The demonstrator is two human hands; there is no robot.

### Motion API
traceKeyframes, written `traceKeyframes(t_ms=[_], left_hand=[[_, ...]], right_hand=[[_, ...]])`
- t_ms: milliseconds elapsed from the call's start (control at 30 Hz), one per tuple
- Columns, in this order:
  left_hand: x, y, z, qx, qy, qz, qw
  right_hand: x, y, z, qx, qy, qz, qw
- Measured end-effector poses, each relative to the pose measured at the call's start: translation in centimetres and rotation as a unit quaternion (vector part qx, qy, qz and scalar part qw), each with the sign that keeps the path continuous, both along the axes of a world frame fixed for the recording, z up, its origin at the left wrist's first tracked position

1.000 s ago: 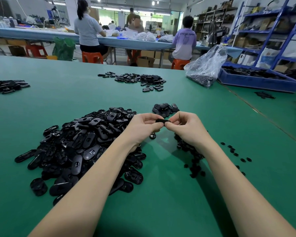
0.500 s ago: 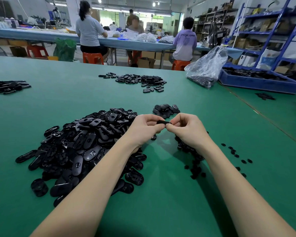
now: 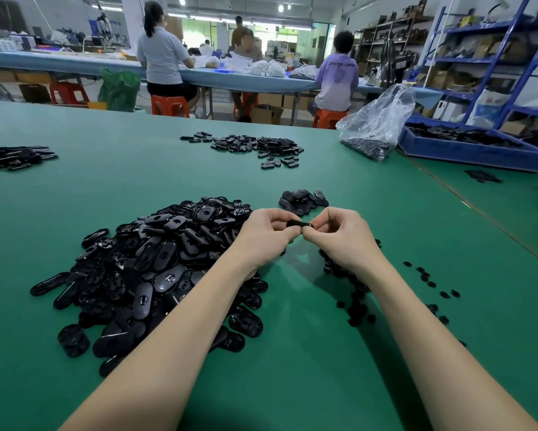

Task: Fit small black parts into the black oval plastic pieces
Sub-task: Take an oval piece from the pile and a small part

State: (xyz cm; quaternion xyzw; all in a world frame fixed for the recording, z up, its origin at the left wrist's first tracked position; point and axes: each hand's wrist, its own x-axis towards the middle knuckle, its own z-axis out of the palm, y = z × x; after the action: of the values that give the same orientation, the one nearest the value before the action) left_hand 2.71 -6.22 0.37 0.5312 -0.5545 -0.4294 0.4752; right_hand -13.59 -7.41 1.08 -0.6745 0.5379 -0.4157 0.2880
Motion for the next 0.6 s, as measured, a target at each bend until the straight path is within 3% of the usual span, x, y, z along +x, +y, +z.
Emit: traceKeyframes(t_ms=[200,333,433,600], left_hand=[[0.5,0.3,0.4,-0.037,-0.009,-0.006,0.999],[0.3,0.6,0.5,-0.108,-0.092,-0.009,0.99],[0.1,0.6,0.2,-0.145,-0.19,0.007,0.971],[0.5,0.4,-0.4,-0.167,-0.278,0.023,0.946]], right_hand=[[-0.3,-0.1,0.3,0.036,-0.047,0.013,0.998],[-0.9,-0.2,0.6,0.101,-0.12,0.035,0.987],[-1.3,-0.4,0.6,0.122,-0.09,0.036,0.988],[-1.8,-0.6,0.7,0.104,-0.018,0.023,0.994]])
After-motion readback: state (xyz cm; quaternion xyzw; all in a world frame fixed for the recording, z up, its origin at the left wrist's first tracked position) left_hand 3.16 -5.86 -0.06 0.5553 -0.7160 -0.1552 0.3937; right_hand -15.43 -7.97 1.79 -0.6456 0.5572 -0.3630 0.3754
